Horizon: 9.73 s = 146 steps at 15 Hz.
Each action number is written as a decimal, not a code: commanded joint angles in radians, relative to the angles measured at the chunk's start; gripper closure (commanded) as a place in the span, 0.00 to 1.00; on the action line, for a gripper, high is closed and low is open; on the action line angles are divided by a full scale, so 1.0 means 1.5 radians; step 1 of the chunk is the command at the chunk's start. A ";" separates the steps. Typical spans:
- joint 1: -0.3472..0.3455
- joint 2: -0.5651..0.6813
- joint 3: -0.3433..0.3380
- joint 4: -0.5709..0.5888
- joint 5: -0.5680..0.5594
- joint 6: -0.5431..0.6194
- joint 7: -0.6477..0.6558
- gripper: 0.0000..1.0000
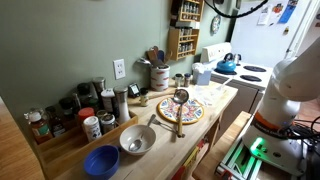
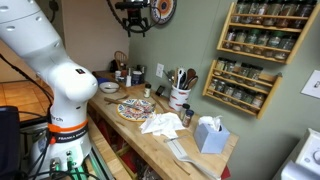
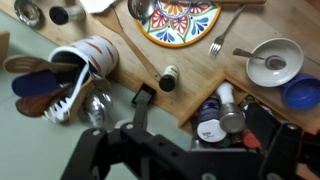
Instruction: Place the green spice bottle in the middle of the count
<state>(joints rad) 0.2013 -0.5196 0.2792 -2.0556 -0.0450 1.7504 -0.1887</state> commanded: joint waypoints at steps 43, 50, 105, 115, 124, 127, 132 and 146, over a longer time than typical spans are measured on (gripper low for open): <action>0.201 0.593 0.017 0.317 -0.167 0.269 0.324 0.00; 0.247 0.692 -0.027 0.413 -0.240 0.239 0.317 0.00; 0.270 0.825 -0.086 0.508 -0.120 0.262 0.410 0.00; 0.268 0.861 -0.086 0.551 -0.109 0.246 0.382 0.11; 0.254 0.872 -0.070 0.562 -0.109 0.226 0.370 0.55; 0.254 0.869 -0.066 0.567 -0.110 0.216 0.357 0.80; 0.256 0.812 -0.064 0.545 -0.122 0.180 0.323 0.80; 0.248 0.668 -0.046 0.510 -0.103 0.126 0.246 0.80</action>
<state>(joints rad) 0.5895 0.5566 0.1948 -1.2214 -0.2273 1.9794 0.1976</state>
